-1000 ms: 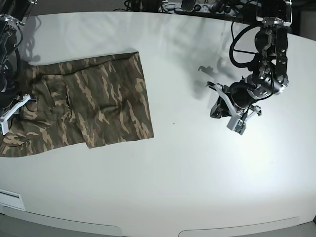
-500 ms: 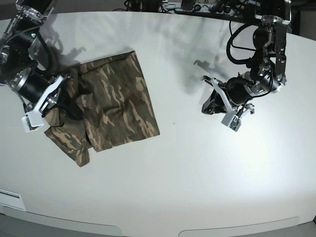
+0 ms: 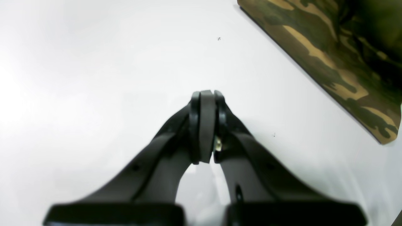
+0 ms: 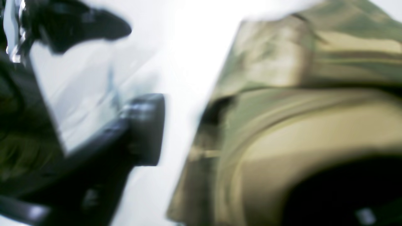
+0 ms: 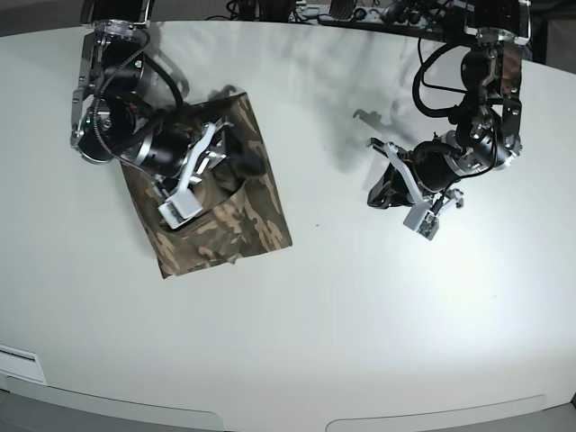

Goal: Fold the T-shirt properly
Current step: 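Fold the shirt end over onto the stack with the right gripper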

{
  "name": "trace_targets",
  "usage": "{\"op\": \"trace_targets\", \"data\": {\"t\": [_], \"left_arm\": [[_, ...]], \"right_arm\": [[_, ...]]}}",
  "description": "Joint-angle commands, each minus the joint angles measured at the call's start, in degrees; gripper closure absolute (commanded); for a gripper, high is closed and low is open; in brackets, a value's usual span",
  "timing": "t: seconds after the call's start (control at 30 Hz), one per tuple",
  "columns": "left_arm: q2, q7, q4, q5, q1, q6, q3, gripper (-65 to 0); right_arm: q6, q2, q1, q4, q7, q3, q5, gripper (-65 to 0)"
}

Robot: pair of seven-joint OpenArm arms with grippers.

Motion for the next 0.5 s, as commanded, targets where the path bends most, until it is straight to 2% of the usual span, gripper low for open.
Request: {"op": "trace_targets", "data": {"t": [0.0, 0.1, 0.2, 0.47], "left_arm": [[-0.5, -1.4, 0.9, -0.7, -0.8, -0.2, -0.4, 0.0], [-0.4, -1.5, 0.9, -0.7, -0.8, -0.2, -0.4, 0.0], [-0.4, -1.4, 0.9, -0.7, -0.8, -0.2, -0.4, 0.0], [-0.5, -1.5, 0.9, -0.7, -0.9, -0.2, -0.4, 0.0]], "right_arm": [[0.5, 0.2, 0.8, 1.0, 0.1, -2.4, 2.9, -44.6], [0.5, 0.2, 1.9, 1.0, -2.5, -8.8, 6.4, -44.6], [0.5, 0.1, 3.8, 1.0, -2.2, -12.9, 6.5, -44.6], [0.5, -0.3, 8.2, 1.0, -1.0, -16.8, 3.1, -43.2]]}}
